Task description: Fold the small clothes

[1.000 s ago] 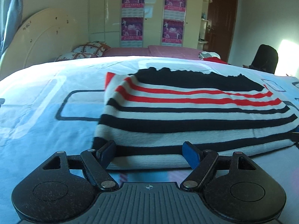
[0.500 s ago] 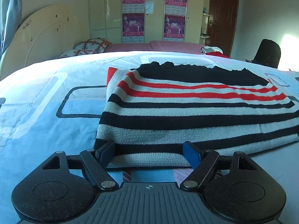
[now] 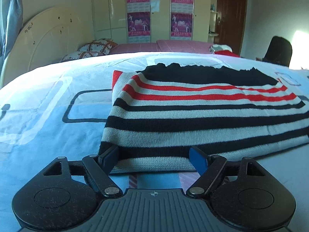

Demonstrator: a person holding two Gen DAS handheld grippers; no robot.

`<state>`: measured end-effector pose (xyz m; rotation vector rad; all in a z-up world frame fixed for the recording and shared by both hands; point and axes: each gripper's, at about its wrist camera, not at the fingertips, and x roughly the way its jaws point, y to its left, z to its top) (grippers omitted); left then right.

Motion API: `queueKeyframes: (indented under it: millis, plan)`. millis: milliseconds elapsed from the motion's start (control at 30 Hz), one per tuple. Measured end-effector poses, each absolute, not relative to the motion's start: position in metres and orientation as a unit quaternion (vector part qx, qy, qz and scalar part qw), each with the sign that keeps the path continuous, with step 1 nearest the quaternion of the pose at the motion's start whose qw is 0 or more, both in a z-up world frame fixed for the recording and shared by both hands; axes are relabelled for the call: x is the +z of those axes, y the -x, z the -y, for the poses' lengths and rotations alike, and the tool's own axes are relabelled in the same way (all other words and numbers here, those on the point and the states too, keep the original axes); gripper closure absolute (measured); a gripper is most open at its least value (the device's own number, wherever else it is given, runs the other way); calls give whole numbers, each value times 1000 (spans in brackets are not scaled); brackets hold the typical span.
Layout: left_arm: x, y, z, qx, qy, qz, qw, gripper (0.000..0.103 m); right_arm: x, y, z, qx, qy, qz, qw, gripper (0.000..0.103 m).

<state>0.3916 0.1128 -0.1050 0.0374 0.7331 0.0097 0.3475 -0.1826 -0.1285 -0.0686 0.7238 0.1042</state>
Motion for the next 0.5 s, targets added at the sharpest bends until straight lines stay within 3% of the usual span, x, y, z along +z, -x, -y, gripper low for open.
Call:
queueKeyframes:
  millis: [167, 300, 367, 500]
  plan:
    - [-91, -365, -116, 29, -24, -348, 937, 16, -112, -335, 189, 54, 15, -335, 941, 50]
    - [-100, -350, -149, -23, 179, -362, 914, 17, -99, -323, 190, 62, -16, -314, 947, 50]
    - [-115, -350, -164, -34, 283, -356, 890, 21, -94, -321, 183, 73, -20, -305, 949, 50]
    - [-132, -356, -183, -22, 388, -320, 864, 23, -84, -325, 168, 95, -32, -297, 949, 50]
